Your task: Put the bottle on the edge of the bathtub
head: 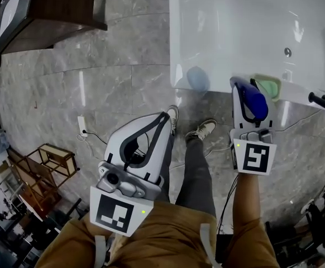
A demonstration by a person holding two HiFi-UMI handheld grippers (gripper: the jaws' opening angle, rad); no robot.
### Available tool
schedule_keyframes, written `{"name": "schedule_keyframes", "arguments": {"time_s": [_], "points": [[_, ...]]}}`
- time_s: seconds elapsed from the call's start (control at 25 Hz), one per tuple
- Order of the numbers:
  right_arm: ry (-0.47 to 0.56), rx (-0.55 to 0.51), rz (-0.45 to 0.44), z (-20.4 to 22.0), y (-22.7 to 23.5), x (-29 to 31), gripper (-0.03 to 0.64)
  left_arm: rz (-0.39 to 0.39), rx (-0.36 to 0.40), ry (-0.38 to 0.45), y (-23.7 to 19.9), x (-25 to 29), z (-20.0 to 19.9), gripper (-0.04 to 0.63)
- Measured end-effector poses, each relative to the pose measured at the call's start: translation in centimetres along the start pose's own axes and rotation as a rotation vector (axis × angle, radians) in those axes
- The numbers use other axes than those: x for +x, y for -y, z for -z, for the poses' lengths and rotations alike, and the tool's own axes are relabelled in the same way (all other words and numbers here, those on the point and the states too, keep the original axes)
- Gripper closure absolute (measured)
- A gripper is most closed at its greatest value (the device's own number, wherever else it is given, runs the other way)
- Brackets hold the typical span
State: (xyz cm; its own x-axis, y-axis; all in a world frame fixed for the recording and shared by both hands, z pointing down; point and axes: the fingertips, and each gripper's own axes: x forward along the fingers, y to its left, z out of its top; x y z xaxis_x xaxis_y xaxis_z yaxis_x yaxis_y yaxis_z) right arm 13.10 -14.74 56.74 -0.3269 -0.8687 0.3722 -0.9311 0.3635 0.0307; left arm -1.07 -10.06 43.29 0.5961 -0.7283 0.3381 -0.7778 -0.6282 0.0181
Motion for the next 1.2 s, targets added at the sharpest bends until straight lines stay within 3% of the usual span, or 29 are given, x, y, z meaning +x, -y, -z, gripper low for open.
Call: {"name": "schedule_keyframes", "arguments": {"time_s": [1.2], "points": [[-0.076, -0.044, -0.047, 5.4, -1.1, 4.0, 0.456, -0.012, -0.043, -0.049, -1.1, 2.7, 2.9, 0.588]]}}
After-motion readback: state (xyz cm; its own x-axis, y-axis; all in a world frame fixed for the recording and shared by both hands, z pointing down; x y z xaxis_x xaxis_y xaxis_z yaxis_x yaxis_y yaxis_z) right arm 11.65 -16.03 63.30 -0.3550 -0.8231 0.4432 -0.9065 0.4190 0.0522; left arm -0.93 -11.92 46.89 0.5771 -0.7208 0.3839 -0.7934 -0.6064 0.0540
